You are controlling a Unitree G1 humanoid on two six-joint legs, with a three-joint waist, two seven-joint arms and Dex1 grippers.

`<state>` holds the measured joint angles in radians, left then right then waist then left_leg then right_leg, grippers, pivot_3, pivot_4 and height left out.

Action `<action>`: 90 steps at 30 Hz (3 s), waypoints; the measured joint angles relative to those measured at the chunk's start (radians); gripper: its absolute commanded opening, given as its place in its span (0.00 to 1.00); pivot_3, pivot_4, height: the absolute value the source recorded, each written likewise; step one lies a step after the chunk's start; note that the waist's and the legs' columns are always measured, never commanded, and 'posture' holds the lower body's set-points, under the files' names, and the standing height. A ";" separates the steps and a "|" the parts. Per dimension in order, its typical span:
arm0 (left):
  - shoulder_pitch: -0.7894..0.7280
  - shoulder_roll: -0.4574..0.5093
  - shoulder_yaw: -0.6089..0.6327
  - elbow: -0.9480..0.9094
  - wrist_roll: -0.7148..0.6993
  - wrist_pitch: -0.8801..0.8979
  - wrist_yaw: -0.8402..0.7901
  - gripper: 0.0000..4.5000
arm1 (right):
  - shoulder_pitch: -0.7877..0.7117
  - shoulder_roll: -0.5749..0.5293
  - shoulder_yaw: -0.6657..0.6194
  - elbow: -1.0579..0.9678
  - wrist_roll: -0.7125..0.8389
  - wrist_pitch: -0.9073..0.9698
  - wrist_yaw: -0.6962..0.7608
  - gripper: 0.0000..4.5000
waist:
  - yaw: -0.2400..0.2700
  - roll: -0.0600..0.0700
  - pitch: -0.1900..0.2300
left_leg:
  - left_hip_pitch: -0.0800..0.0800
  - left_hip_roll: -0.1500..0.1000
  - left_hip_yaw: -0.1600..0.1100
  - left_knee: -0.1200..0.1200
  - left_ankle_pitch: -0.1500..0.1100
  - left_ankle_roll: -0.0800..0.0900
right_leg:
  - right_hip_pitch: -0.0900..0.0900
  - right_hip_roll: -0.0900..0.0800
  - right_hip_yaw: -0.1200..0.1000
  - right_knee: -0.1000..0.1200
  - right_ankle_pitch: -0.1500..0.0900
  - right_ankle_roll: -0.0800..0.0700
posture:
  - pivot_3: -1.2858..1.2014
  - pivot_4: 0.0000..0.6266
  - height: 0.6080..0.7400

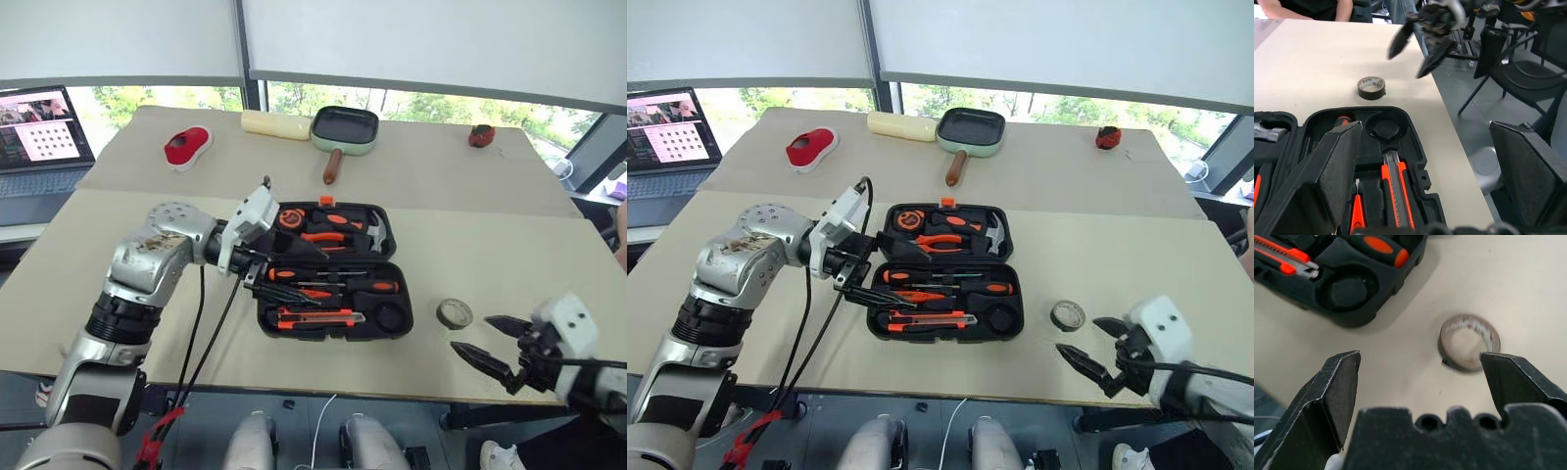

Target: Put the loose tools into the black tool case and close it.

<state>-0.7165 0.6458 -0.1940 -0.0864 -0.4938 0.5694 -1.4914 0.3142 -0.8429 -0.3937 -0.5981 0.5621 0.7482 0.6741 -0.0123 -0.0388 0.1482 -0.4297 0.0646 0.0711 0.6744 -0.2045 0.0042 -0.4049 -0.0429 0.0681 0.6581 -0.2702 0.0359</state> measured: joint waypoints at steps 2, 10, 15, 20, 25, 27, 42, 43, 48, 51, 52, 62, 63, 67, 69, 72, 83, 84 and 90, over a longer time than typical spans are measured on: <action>0.016 0.007 -0.010 -0.022 0.007 -0.008 0.001 1.00 | -0.065 -0.001 0.084 0.071 -0.051 -0.022 -0.001 0.91 | 0.000 0.000 0.000 | 0.000 0.000 0.000 0.000 0.000 0.000 | 0.000 0.000 0.000 0.000 0.000 0.000 | 0.52 0.24 1.00; 0.023 0.024 -0.014 -0.060 0.007 -0.010 0.029 1.00 | -0.194 0.007 0.244 0.241 -0.180 -0.101 0.002 0.40 | 0.004 0.000 0.000 | -0.001 0.000 0.000 0.000 0.000 0.000 | 0.000 0.000 0.000 -0.001 0.000 0.001 | 0.52 0.24 1.00; 0.024 0.039 -0.014 -0.061 0.007 -0.011 0.038 1.00 | -0.206 0.012 0.258 0.263 -0.190 -0.121 0.025 0.02 | 0.004 0.000 0.000 | -0.001 0.000 0.000 0.000 0.000 0.000 | 0.000 0.000 0.000 -0.001 0.000 0.001 | 0.52 0.24 1.00; 0.034 0.052 -0.014 -0.062 0.008 -0.028 0.039 1.00 | -0.231 -0.007 0.219 0.179 -0.115 -0.090 0.092 0.02 | 0.002 0.001 0.001 | -0.001 0.000 0.000 0.000 0.000 0.000 | 0.000 0.000 0.000 0.000 0.000 0.001 | 0.52 0.24 1.00; 0.051 0.060 -0.028 -0.072 0.022 -0.041 0.035 1.00 | -0.404 -0.001 0.238 0.037 0.028 -0.001 0.123 0.02 | -0.002 0.001 0.001 | 0.000 0.001 0.000 -0.001 0.000 0.000 | -0.001 0.001 0.000 0.000 0.000 0.001 | 0.52 0.24 1.00; 0.053 0.070 -0.029 -0.073 0.028 -0.049 0.029 1.00 | -0.433 -0.008 0.295 0.011 0.038 0.022 0.132 0.02 | 0.004 0.001 0.001 | -0.001 0.000 0.000 -0.002 0.000 0.000 | -0.001 0.001 0.000 -0.001 0.001 -0.001 | 0.52 0.24 1.00; 0.072 0.094 -0.029 -0.074 0.040 -0.071 0.029 1.00 | -0.455 -0.035 0.544 0.067 -0.175 -0.006 0.114 0.31 | 0.012 0.001 0.001 | -0.002 0.000 0.001 -0.002 0.000 0.000 | -0.002 0.000 0.000 -0.002 0.003 -0.004 | 0.52 0.24 1.00; 0.072 0.094 -0.029 -0.074 0.041 -0.071 0.030 1.00 | -0.454 -0.039 0.544 0.067 -0.186 -0.015 0.114 0.38 | 0.014 0.001 0.001 | -0.002 0.000 0.001 -0.002 0.000 0.000 | -0.002 0.000 0.000 -0.002 0.003 -0.004 | 0.52 0.24 1.00; 0.071 0.094 -0.029 -0.072 0.045 -0.079 0.031 1.00 | -0.437 -0.053 0.514 0.009 -0.154 -0.008 0.139 0.77 | 0.015 0.001 0.001 | -0.002 0.000 0.001 -0.003 0.000 0.000 | -0.002 0.000 0.000 -0.002 0.003 -0.004 | 0.52 0.24 1.00; 0.072 0.094 -0.029 -0.069 0.055 -0.086 0.037 1.00 | -0.416 -0.061 0.494 -0.029 -0.105 0.026 0.167 0.89 | 0.015 0.001 0.001 | -0.002 0.000 0.001 -0.003 0.000 0.000 | -0.002 0.000 0.000 -0.002 0.003 -0.004 | 0.52 0.24 1.00; 0.072 0.094 -0.028 -0.066 0.060 -0.086 0.042 1.00 | -0.415 -0.070 0.476 -0.040 -0.087 0.036 0.175 0.89 | 0.015 0.001 0.001 | -0.002 0.000 0.001 -0.003 0.000 0.000 | -0.002 0.000 0.000 -0.002 0.003 -0.004 | 0.52 0.24 1.00; 0.182 0.144 0.078 0.164 0.155 -0.150 0.211 0.84 | -0.504 -0.112 0.262 0.265 -0.070 0.035 0.189 0.56 | 0.008 0.000 0.002 | -0.002 0.000 0.002 -0.005 0.000 0.000 | -0.003 0.000 0.000 -0.003 0.003 -0.005 | 0.52 0.24 1.00; 0.185 0.148 0.088 0.178 0.160 -0.153 0.217 0.77 | -0.505 -0.112 0.262 0.292 -0.082 0.022 0.189 0.50 | 0.009 0.000 0.002 | -0.002 0.000 0.002 -0.005 0.000 0.000 | -0.004 0.000 0.000 -0.003 0.003 -0.005 | 0.52 0.24 1.00; 0.198 0.164 0.100 0.265 0.215 -0.202 0.260 0.45 | -0.579 -0.094 0.327 0.473 -0.191 -0.095 0.188 0.19 | 0.009 0.000 0.002 | -0.002 0.000 0.003 -0.005 0.000 0.000 | -0.004 0.000 0.000 -0.002 0.003 -0.005 | 0.52 0.24 1.00; 0.199 0.147 0.090 0.309 0.256 -0.232 0.290 0.29 | -0.619 -0.061 0.383 0.532 -0.233 -0.140 0.194 0.03 | 0.007 0.000 0.002 | -0.002 0.000 0.004 -0.005 0.000 0.000 | -0.005 0.000 0.000 -0.002 0.003 -0.005 | 0.52 0.24 1.00; 0.199 0.116 0.050 0.340 0.307 -0.276 0.312 0.04 | -0.663 -0.020 0.466 0.576 -0.283 -0.194 0.215 0.00 | 0.007 0.000 0.002 | -0.004 0.000 0.004 -0.005 0.000 0.000 | -0.007 0.000 0.001 -0.001 0.003 -0.005 | 0.52 0.24 1.00; 0.299 0.103 0.044 0.162 0.261 -0.165 0.253 0.01 | -0.714 -0.003 0.551 0.560 -0.369 -0.241 0.304 0.00 | 0.010 0.000 0.002 | -0.012 0.000 0.005 -0.005 0.000 0.000 | -0.018 0.000 0.002 0.005 0.004 -0.005 | 0.52 0.24 1.00; 0.312 0.111 0.046 0.147 0.252 -0.156 0.241 0.01 | -0.700 -0.013 0.548 0.542 -0.363 -0.239 0.318 0.00 | 0.010 0.000 0.002 | -0.012 0.000 0.005 -0.005 0.000 0.000 | -0.018 0.000 0.002 0.005 0.004 -0.005 | 0.52 0.24 1.00; 0.410 0.177 0.055 0.053 0.225 -0.128 0.190 0.01 | -0.558 -0.042 0.527 0.369 -0.329 -0.202 0.360 0.00 | 0.007 0.000 0.002 | -0.011 0.000 0.005 -0.006 0.000 0.000 | -0.018 0.000 0.002 0.005 0.003 -0.006 | 0.52 0.24 1.00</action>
<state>-0.3068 0.8227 -0.1394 -0.0333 -0.2692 0.4414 -1.3016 -0.2434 -0.8849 0.1335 -0.2296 0.2333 0.5465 1.0343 -0.0055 -0.0387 0.1502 -0.4410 0.0649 0.0763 0.6685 -0.2044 0.0039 -0.4233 -0.0429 0.0697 0.6629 -0.2668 0.0297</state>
